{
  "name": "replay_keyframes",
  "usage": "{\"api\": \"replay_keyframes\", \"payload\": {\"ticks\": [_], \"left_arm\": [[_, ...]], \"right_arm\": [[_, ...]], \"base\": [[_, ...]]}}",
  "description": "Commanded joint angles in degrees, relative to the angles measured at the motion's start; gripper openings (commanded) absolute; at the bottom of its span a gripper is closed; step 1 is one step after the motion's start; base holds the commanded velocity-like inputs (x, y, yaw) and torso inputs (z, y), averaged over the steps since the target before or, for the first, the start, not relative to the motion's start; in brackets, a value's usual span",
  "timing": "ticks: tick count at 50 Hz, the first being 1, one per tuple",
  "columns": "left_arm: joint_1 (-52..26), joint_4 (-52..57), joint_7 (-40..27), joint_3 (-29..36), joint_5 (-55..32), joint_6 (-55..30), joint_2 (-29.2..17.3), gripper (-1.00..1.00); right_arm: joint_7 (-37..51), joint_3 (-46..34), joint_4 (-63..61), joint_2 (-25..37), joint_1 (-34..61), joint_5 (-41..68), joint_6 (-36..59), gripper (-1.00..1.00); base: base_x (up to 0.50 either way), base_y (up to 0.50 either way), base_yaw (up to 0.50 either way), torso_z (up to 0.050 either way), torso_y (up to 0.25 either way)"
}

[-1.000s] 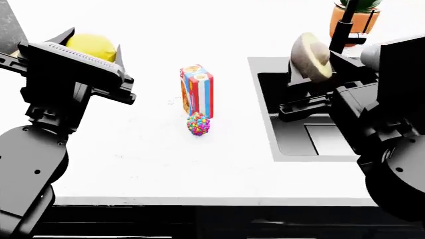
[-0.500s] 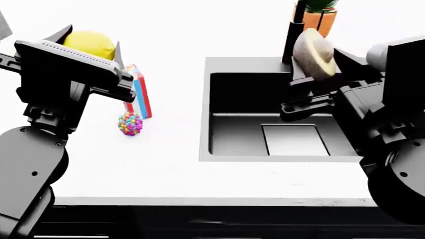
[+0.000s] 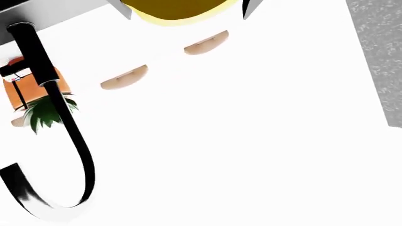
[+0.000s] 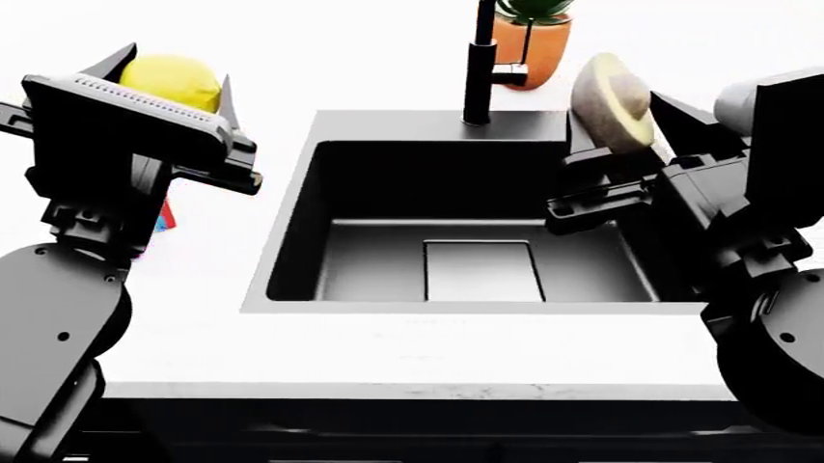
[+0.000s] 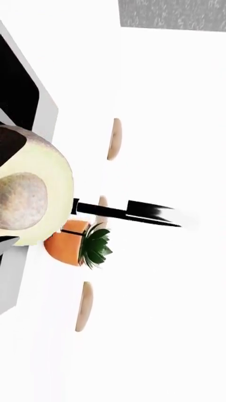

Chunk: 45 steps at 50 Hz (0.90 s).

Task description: Pick up the fruits and vegetables and place them in the sink. Turn on the sink faucet to wash them. Then turn the sink off and put them in the tray.

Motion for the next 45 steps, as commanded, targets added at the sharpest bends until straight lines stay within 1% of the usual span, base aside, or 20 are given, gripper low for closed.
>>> {"api": "replay_keyframes", "payload": {"ticks": [1, 23, 32, 37, 39, 42, 45], "left_arm": [[-0.02, 0.23, -0.79, -0.31, -0.85, 0.11, 0.0, -1.0], [0.07, -0.46, -0.78, 0.02, -0.82, 0.12, -0.08, -1.0], [-2.4, -2.98, -0.54, 0.18, -1.79, -2.01, 1.22, -1.0], [-4.66, -4.57, -0.09, 1.11, -1.84, -3.45, 1.89, -1.0], [-6.95, -6.64, 0.47, 1.51, -2.17, -4.6, 2.74, -1.0], [-11.76, -9.97, 1.44, 2.25, -2.5, -6.8, 4.06, -1.0], [-14.86, -12.49, 2.25, 3.45, -2.1, -7.67, 4.76, -1.0]], "right_arm": [[-0.33, 0.01, -0.13, 0.07, 0.25, -0.63, 0.47, -1.0], [-0.44, -0.99, -0.03, -0.27, 0.6, -1.5, 0.67, -1.0], [-0.56, -3.26, 0.91, -1.66, 3.89, -1.82, 3.1, -1.0], [-0.91, -4.53, 2.01, -2.28, 6.52, -1.69, 4.99, -1.0], [-1.61, -4.69, 4.08, -2.95, 8.35, -1.73, 5.44, -1.0], [-2.32, -5.89, 8.01, -4.63, 13.83, -1.7, 8.09, -1.0], [-2.88, -7.05, 11.06, -5.83, 17.99, -2.23, 10.14, -1.0]], "base": [[0.0, -0.5, 0.0, 0.0, 0.0], [0.0, -0.5, 0.0, 0.0, 0.0], [0.0, 0.0, 0.0, 0.0, 0.0], [0.31, 0.34, 0.0, 0.0, 0.0], [0.45, 0.29, 0.0, 0.0, 0.0], [0.46, 0.28, 0.0, 0.0, 0.0], [0.47, 0.27, 0.0, 0.0, 0.0]]}}
